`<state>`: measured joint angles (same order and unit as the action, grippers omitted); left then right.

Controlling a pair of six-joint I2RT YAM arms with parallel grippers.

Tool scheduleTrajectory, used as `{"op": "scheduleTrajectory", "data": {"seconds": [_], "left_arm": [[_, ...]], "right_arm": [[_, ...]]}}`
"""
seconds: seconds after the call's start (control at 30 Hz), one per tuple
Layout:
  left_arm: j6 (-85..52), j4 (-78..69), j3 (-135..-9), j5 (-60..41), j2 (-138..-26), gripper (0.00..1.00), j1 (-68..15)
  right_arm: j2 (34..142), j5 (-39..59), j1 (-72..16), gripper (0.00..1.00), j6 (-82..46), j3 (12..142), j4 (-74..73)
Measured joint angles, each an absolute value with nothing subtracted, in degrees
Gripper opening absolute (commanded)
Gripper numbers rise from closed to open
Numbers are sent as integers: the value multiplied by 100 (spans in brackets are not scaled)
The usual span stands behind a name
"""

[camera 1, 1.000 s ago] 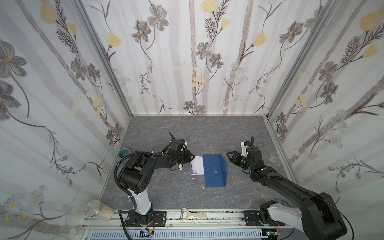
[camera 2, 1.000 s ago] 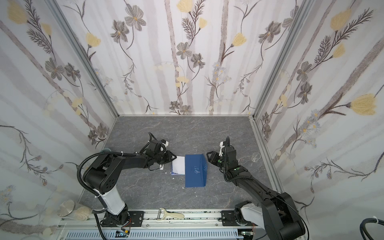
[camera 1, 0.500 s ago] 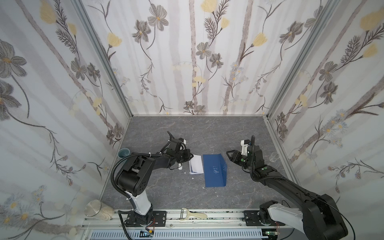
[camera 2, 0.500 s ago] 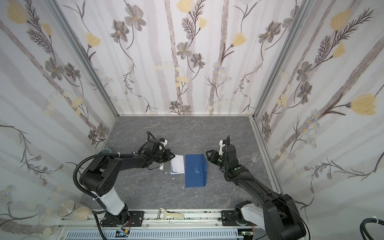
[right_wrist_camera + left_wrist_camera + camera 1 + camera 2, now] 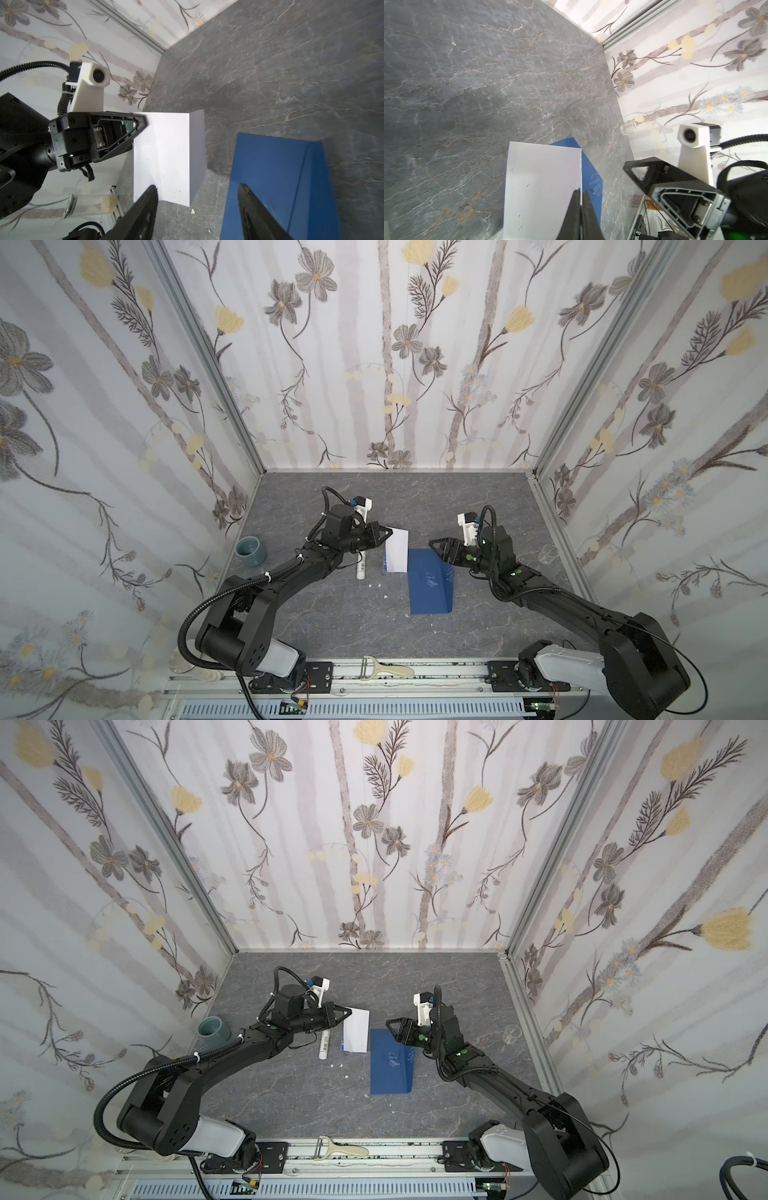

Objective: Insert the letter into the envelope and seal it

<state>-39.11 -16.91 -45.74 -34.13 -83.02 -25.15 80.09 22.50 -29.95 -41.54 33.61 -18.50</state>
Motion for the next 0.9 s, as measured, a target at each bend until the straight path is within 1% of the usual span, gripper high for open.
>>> {"op": "scheduleTrajectory", "data": {"seconds": [0.23, 0.6, 0.8, 0.9], "left_arm": [[-4318, -1730, -4681, -3653, -7926, 0, -2515], [-5131, -2137, -4814, -3887, -7756, 0, -2565], [-5433, -2353, -4886, -3929, -7730, 0, -2598], [-5575, -2471, -4908, -3927, -7706, 0, -2624]], "right_arm": [[8468, 2427, -3411, 67, -4152, 3614, -2322], [8556, 2604, -3601, 73, -4150, 3785, -2729], [8571, 2731, -3653, 73, -4152, 3876, -2919], [8571, 2799, -3658, 68, -4152, 3881, -2961]]}}
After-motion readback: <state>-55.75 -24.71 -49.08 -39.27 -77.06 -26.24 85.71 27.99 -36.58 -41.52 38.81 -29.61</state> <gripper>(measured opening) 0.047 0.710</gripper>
